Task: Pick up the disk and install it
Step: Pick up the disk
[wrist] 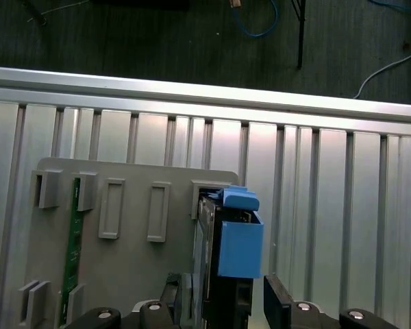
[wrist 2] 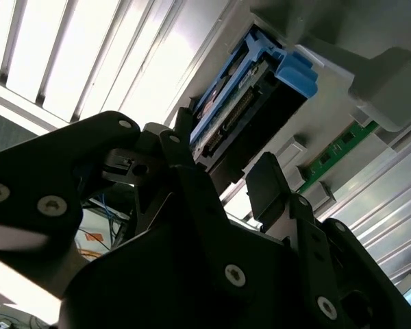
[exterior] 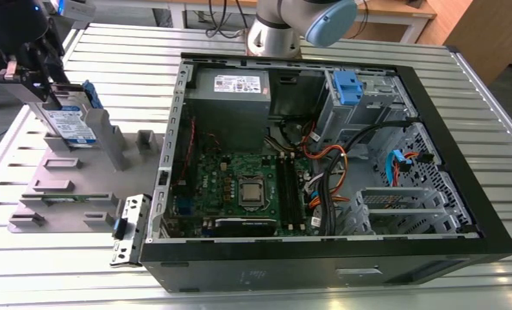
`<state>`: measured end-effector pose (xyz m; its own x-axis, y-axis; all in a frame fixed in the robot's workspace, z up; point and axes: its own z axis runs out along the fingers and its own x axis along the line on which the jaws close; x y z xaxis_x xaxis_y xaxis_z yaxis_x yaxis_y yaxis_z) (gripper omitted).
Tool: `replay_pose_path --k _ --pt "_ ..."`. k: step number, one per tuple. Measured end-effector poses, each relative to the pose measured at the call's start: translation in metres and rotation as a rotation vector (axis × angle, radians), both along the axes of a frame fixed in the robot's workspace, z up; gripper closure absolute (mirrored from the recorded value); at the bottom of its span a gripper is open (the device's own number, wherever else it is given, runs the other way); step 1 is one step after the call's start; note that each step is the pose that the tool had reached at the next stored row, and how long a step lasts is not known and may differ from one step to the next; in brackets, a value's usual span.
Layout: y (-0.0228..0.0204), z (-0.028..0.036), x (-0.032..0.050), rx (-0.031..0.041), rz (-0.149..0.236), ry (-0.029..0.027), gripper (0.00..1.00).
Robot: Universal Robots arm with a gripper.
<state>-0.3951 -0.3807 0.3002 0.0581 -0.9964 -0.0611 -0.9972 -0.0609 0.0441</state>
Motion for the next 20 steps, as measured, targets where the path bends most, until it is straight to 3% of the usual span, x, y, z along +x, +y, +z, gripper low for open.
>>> replay_pose_path --k 8,9,14,15,20 --pt "0.0001 -0.0001 0.0001 0.0001 0.000 -0.0002 0.43" --pt "0.0001 -0.0001 0.0001 0.0001 0.000 -0.0002 0.49" --pt "0.0001 -0.0001 0.0001 0.0001 0.000 -0.0002 0.51" --pt "0.0001 -0.0001 0.0002 0.0001 0.000 -0.0002 0.58" --pt "0.0002 -0.0001 0.0002 0.0000 0.000 -0.0001 0.58"
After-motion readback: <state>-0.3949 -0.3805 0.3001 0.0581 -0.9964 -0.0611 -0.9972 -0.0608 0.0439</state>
